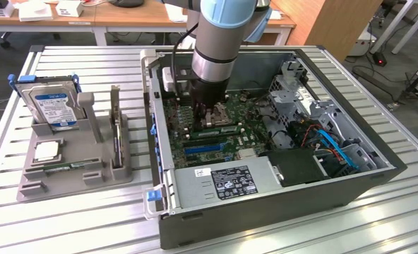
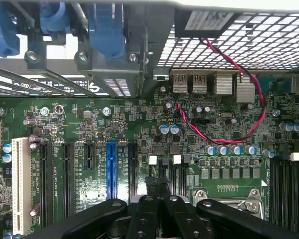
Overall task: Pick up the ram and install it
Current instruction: 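Press down the ram until it locks into place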
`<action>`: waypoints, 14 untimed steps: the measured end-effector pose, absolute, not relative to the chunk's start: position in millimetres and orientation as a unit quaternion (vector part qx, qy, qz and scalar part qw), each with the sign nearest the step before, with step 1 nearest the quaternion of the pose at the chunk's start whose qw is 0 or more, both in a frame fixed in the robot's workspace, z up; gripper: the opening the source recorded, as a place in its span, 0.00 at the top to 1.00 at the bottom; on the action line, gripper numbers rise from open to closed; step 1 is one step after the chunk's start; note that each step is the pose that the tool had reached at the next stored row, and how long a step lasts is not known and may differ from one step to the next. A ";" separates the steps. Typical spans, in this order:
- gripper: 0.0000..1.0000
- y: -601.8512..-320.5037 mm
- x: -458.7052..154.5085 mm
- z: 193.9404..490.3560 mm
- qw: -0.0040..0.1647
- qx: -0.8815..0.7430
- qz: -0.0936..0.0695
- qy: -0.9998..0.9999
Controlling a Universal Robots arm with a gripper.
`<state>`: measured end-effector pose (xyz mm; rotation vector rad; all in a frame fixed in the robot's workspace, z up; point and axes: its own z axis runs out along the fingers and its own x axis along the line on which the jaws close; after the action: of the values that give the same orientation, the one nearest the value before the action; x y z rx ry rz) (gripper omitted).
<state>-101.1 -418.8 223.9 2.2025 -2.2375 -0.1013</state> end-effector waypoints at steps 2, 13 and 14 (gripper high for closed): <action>0.91 -418.7 -101.0 223.7 0.000 0.701 -0.032 -0.712; 0.91 -418.7 -101.0 223.1 0.000 0.701 -0.032 -0.712; 0.91 -418.7 -101.0 223.1 0.000 0.701 -0.032 -0.712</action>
<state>-101.0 -418.7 223.1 2.2027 -2.2376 -0.1012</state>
